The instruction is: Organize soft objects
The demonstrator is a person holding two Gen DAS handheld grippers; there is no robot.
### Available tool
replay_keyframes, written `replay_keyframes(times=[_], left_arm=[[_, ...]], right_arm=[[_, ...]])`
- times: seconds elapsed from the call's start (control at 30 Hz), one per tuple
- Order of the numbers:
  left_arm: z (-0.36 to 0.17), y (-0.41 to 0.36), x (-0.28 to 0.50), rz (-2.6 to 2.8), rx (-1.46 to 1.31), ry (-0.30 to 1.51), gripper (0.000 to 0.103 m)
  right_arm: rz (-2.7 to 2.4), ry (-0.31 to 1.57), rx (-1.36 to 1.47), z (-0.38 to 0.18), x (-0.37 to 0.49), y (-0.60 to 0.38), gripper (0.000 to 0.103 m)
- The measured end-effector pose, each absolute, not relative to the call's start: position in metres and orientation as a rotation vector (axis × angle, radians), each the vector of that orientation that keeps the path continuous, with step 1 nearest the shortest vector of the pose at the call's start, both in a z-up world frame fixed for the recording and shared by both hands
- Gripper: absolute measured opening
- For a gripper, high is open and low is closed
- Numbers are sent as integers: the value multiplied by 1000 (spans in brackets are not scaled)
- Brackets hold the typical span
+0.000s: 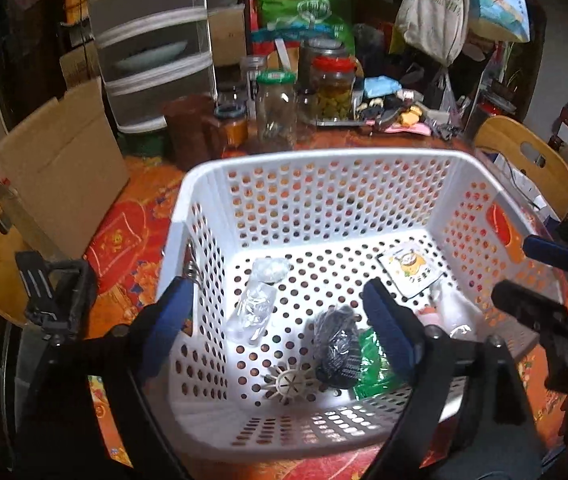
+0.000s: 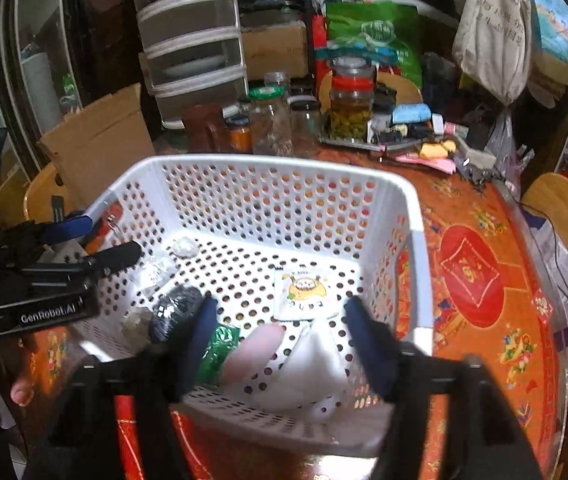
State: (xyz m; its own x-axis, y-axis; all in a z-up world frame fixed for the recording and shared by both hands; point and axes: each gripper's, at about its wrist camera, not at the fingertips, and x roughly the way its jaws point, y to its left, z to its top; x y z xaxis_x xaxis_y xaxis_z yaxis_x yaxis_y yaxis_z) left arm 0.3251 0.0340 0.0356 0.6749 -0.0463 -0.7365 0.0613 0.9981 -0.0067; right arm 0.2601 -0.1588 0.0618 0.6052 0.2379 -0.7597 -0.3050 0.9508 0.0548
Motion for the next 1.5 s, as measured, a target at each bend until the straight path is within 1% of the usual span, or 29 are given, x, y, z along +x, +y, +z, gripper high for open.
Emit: replay_keyframes(times=[0.03,0.07,0.1,0.17,0.23,0.43,0.6,0.67,0.87,0.93,1.5], left_arm=[[41,34,320,-64,22,812,92],[46,34,314,-61,30,794,100],[51,34,307,-53,39,778,103],[61,37,293,-53,46,748,103],[70,41,277,-49,41,728,103],[90,58,214,-40,27,688,103],[97,70,153,-64,-26,665,103],[98,69,121,-54,-29,646,103],[102,55,68,-62,-25,653,103],[103,48,63,-80,-18,652,103],[95,51,95,-54,-53,662,103]], right_arm=[[325,862,-81,65,256,-160,75],[327,856,-74,68,251,-162,77],[328,847,-65,72,247,-165,79],[326,814,-53,80,231,-172,89],[298,779,-63,88,216,-177,91],[242,696,-38,106,163,-199,91],[237,663,23,109,114,-214,92],[252,649,42,110,94,-216,95],[279,610,28,119,45,-207,98],[283,604,9,122,38,-203,101],[270,662,-20,110,72,-190,101]])
